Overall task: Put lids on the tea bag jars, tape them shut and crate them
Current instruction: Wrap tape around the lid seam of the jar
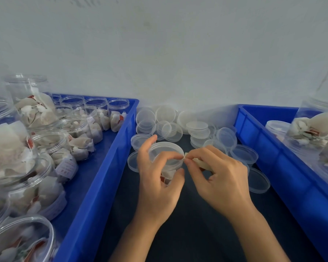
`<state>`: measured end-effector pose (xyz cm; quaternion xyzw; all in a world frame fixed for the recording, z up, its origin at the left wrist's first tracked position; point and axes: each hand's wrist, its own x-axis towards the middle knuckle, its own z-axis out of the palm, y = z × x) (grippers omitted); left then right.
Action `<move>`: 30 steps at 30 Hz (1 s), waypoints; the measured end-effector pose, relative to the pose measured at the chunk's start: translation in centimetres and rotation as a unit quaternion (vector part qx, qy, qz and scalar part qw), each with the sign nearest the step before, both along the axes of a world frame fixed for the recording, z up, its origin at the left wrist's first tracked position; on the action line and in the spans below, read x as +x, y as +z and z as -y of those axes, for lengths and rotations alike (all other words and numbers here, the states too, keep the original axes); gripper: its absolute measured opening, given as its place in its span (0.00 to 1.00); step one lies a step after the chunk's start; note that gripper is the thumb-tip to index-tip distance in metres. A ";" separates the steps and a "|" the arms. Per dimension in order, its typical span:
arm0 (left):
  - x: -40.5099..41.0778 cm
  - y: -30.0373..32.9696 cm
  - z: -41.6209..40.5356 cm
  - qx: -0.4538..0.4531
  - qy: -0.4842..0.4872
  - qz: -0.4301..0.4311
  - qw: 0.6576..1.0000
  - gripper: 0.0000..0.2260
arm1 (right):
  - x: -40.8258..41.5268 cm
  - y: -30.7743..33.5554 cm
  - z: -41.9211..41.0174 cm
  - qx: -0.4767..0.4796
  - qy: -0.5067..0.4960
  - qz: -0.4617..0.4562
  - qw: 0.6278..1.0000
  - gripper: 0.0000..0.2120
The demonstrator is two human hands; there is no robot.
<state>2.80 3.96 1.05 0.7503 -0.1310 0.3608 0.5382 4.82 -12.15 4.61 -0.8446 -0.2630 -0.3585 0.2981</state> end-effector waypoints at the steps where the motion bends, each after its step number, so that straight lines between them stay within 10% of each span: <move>1: -0.1 0.1 0.0 -0.003 -0.002 -0.005 1.000 0.07 | 0.0 0.1 0.2 0.001 0.008 0.000 1.000 0.02; 19: 0.5 0.1 0.3 -0.015 0.019 0.042 0.999 0.05 | -0.5 0.7 0.2 -0.126 -0.043 -0.044 0.990 0.12; 30: 0.5 0.4 0.3 -0.044 0.001 0.023 0.999 0.02 | 0.1 0.2 0.5 -0.112 0.047 -0.239 0.963 0.04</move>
